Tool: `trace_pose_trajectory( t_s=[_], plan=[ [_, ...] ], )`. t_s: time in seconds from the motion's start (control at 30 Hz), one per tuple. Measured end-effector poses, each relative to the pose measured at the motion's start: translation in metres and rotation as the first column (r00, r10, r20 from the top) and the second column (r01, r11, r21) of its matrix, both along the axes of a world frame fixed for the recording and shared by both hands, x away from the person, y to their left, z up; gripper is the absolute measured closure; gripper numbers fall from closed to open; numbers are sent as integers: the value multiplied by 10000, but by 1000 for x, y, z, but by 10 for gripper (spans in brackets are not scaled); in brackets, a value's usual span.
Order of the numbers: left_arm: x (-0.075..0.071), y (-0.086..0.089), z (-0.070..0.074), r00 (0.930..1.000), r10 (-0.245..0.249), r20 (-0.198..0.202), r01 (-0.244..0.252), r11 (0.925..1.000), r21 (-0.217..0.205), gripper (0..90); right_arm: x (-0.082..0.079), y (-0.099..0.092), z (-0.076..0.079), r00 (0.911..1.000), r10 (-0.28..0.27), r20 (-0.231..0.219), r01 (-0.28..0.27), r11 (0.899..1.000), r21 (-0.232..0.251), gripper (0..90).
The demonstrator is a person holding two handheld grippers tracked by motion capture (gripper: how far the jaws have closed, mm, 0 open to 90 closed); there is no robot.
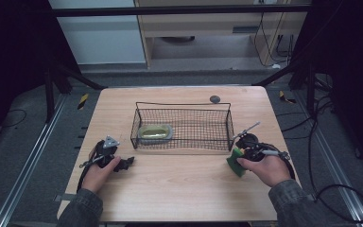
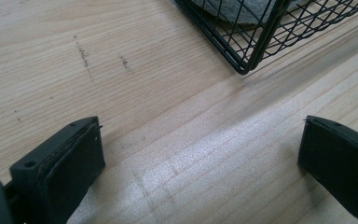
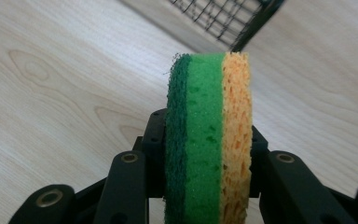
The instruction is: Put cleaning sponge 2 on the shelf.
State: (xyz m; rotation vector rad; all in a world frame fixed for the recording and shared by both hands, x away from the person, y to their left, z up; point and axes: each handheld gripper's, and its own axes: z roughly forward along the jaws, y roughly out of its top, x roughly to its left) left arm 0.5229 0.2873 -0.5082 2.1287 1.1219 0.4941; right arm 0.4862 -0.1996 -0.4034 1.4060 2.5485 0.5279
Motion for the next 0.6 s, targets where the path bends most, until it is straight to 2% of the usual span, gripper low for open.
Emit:
trace_pose_trajectory(
  t_s=[0.07, 0.2, 0.3, 0.4, 0.43, 0.6],
  plan=[
    [0, 0, 0, 10000, 2, 1, -2, 10000, -3, 0, 1, -9, 10, 9995, -94, 306, 92, 9999, 81, 639],
    [0, 0, 0, 10000, -1, 4, 1, 10000, 2, 0, 6, -20, 22, 9975, -179, 679, 184, 9998, -72, 639],
    [0, 0, 0, 10000, 0, 1, 0, 10000, 1, 0, 9, -24, 27, 9966, -252, 783, 264, 9995, -148, 639],
    [0, 0, 0, 10000, 1, 2, -1, 10000, 0, 0, 14, -30, 35, 9946, -321, 983, 344, 9992, -210, 640],
    [0, 0, 0, 10000, 1, 2, -1, 10000, 0, 0, 17, -33, 40, 9926, -310, 1177, 339, 9992, -225, 641],
    [0, 0, 0, 10000, 5, 3, -5, 10000, -3, 0, 24, -36, 53, 9887, -333, 1460, 373, 9990, -242, 642]
  ],
)
